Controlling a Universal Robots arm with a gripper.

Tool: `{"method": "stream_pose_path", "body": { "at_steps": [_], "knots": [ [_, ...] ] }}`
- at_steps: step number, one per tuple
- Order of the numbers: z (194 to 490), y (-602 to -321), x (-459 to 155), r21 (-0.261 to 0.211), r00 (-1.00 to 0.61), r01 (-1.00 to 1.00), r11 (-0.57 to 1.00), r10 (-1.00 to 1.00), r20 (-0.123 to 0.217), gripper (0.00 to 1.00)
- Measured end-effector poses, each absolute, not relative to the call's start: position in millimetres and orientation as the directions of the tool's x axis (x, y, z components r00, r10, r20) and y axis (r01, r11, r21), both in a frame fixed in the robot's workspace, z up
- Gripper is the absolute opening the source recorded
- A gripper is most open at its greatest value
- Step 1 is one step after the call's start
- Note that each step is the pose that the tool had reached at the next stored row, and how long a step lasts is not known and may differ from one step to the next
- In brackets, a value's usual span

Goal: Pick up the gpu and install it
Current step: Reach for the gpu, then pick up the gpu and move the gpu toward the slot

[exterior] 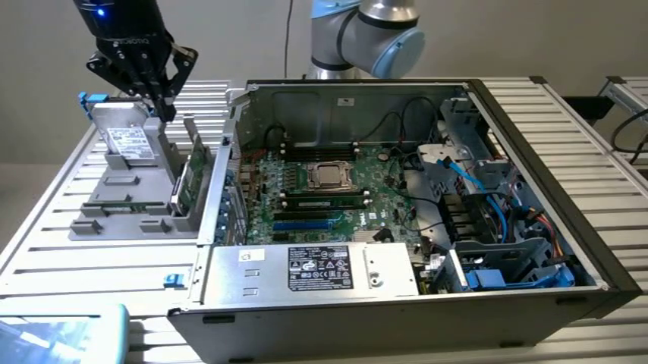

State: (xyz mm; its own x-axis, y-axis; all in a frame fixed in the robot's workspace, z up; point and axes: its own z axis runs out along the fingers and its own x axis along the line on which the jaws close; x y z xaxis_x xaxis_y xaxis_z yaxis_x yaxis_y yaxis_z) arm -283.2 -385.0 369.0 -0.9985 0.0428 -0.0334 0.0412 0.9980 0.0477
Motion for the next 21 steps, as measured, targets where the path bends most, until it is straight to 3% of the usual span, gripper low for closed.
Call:
{"method": "stream_pose_path", "body": {
  "at_steps": [21],
  "knots": [
    [358.8, -378.2, -290.9, 0.048, -0.999, 0.027, 0.999, 0.028, -0.035, 0.12]
  ]
}}
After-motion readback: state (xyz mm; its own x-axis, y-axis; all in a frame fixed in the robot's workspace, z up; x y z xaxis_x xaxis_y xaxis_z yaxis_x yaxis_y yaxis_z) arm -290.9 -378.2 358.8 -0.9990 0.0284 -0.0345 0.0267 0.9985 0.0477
